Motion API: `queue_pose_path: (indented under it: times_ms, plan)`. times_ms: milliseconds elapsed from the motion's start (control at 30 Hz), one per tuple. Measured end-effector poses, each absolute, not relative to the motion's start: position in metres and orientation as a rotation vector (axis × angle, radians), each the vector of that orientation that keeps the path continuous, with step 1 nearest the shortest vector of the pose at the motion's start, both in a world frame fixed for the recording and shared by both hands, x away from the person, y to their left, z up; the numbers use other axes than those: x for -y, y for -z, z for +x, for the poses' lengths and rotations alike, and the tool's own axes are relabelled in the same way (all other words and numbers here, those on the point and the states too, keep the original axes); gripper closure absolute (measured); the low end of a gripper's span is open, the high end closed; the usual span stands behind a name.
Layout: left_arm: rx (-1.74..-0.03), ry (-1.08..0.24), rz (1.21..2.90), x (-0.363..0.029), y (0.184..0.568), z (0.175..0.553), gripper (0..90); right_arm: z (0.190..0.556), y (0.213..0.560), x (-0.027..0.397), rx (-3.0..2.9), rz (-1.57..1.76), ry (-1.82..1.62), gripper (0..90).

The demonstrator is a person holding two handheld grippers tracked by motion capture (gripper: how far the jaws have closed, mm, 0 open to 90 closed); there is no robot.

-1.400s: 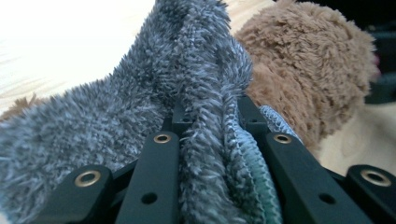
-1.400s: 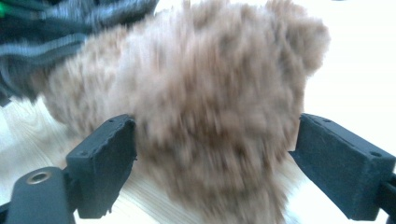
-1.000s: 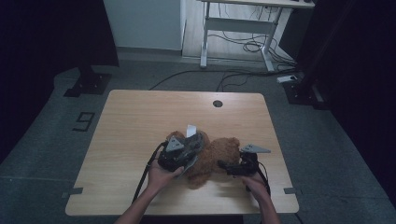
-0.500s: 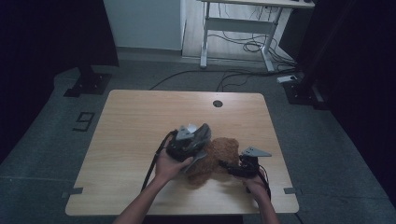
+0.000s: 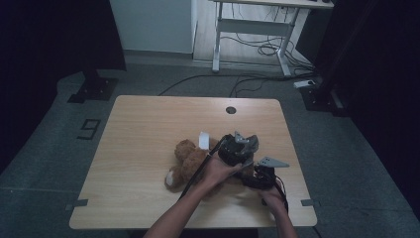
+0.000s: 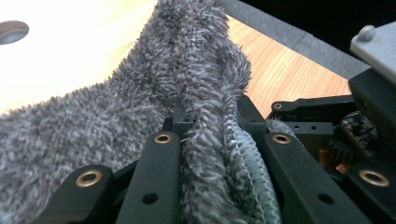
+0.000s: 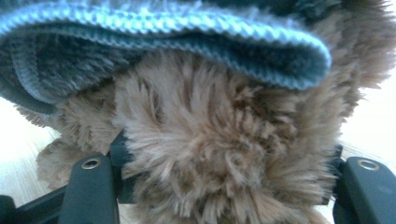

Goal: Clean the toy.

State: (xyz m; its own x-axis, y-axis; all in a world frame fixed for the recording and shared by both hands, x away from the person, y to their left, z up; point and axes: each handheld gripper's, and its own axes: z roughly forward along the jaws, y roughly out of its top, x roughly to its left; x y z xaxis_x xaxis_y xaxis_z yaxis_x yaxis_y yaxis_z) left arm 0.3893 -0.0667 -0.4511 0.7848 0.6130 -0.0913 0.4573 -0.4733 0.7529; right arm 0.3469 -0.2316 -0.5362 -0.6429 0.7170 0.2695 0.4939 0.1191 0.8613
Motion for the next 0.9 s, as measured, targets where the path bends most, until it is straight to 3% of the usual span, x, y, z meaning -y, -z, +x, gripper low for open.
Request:
queue_pose_path:
  times_ms: [367,600,900]
  plan:
    - [-0.912,-0.263,2.110,0.000,0.454,0.386,74.9,0.347,0.535,0.229,-2.178,1.186,-1.512,35.3]
    - [-0.931,-0.305,2.094,-0.019,0.448,0.384,74.9,0.348,0.535,0.229,-2.172,1.196,-1.521,35.3]
    - [-1.060,-0.388,2.040,-0.098,0.456,0.378,74.8,0.348,0.536,0.230,-2.169,1.204,-1.531,35.3]
